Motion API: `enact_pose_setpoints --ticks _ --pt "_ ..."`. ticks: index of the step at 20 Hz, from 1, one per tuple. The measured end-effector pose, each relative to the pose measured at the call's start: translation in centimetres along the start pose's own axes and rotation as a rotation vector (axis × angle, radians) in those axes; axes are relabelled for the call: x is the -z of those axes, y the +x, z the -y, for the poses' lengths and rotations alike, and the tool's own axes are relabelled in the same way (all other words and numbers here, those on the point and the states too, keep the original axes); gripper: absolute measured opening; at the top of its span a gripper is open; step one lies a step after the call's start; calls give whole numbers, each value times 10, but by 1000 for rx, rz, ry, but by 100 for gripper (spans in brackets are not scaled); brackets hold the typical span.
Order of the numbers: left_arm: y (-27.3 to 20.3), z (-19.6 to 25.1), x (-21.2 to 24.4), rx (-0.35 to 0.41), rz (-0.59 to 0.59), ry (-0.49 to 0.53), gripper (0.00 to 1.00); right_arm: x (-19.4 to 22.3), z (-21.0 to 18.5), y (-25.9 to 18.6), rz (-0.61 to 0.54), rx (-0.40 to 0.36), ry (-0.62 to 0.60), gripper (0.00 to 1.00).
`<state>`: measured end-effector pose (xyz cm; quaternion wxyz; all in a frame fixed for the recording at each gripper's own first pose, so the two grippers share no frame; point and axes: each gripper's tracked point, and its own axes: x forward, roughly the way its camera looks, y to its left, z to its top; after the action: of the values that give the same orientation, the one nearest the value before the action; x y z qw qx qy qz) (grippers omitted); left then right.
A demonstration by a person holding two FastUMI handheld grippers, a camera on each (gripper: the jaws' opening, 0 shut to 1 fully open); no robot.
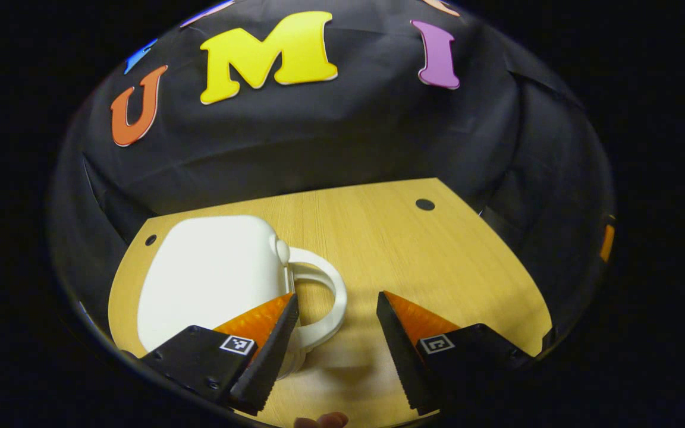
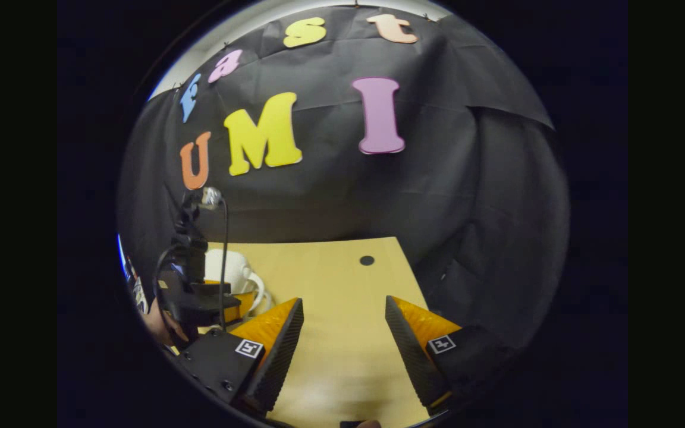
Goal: First open the suitcase, pack the skin care products into it, and then close the suitcase.
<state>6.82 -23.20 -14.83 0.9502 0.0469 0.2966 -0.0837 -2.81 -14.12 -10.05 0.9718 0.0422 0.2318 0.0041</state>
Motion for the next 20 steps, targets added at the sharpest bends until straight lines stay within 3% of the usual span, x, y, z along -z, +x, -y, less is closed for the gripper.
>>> enact_pose_setpoints --ticks 1,5,6,7,9,10,12,20 --pt "-16 -2 -17 -4 55 -1 90 -11 -11 3 30 -17 -8 82" --pt "-90 -34 -99 -58 326 -28 92 -80 -62 2 240 -49 -57 77" --pt "-109 -41 -119 -66 388 -36 93 -96 -73 -1 293 -51 -72 82" --pt "-125 -49 -137 -73 447 -43 93 -111 -83 -5 345 -55 -79 77" --pt "-152 -63 -162 -101 543 -51 94 -138 -97 -17 442 -43 -87 81" --pt "-162 -70 -169 -123 578 -56 94 -151 -100 -23 494 -16 -99 77" --pt "-172 -81 -174 -143 617 -74 94 -163 -104 -32 555 35 -111 81" --pt "-186 -98 -165 -168 627 -108 94 -154 -137 -32 522 0 -101 77"
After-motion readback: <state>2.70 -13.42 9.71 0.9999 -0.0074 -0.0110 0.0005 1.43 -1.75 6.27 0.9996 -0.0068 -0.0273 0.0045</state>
